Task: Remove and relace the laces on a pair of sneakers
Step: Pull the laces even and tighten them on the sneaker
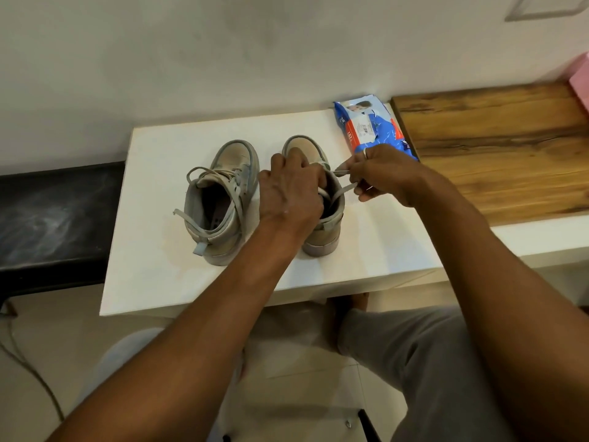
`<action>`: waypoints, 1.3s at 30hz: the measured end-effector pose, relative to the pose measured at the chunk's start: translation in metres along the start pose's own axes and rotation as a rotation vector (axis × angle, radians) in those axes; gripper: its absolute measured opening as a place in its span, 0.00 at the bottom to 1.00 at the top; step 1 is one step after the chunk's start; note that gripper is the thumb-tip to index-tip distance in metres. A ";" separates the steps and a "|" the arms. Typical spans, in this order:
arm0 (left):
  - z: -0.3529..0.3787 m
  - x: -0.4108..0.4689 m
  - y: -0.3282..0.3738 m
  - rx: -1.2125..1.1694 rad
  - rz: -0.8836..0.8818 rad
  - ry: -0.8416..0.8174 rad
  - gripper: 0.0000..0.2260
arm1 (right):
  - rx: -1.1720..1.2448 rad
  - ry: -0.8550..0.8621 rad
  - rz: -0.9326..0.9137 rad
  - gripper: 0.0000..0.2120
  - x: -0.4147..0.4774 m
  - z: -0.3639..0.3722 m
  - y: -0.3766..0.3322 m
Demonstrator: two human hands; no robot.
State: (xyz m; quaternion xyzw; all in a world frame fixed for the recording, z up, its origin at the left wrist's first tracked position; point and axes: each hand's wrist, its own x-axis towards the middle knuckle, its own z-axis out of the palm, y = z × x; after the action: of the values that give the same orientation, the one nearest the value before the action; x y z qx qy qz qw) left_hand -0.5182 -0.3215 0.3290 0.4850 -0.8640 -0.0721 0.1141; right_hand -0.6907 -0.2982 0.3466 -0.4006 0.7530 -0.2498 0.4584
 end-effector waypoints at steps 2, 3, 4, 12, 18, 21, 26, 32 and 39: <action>0.003 0.001 -0.001 -0.007 0.000 0.024 0.08 | -0.244 0.058 -0.025 0.10 0.007 -0.004 0.007; 0.004 0.002 -0.002 -0.018 0.005 0.037 0.07 | -0.368 0.074 -0.035 0.10 0.009 -0.005 0.009; 0.004 0.003 -0.004 -0.039 0.006 0.050 0.07 | -0.474 0.083 -0.044 0.11 0.011 -0.007 0.012; 0.007 0.003 -0.018 -0.126 0.020 0.146 0.06 | -0.214 -0.070 -0.196 0.20 -0.005 -0.002 -0.008; 0.010 -0.002 -0.018 -0.202 0.003 0.164 0.06 | -0.266 -0.064 -0.198 0.14 -0.011 0.014 -0.015; 0.009 -0.002 -0.015 -0.287 -0.045 0.224 0.06 | -0.306 -0.034 -0.116 0.08 -0.009 0.019 -0.015; 0.006 -0.006 -0.016 -0.508 -0.223 0.300 0.04 | -0.266 -0.008 -0.041 0.04 -0.014 0.025 -0.015; 0.007 -0.002 -0.021 -0.655 -0.263 0.286 0.06 | -0.209 -0.045 -0.001 0.03 -0.020 0.023 -0.012; -0.008 -0.001 -0.040 -0.398 -0.254 -0.136 0.27 | -0.393 0.076 -0.180 0.17 -0.011 0.028 -0.011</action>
State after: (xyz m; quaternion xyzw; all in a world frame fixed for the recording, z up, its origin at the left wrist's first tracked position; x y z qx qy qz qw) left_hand -0.4828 -0.3415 0.3268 0.5516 -0.7706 -0.2874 0.1390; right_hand -0.6591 -0.2958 0.3479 -0.5382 0.7649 -0.1532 0.3189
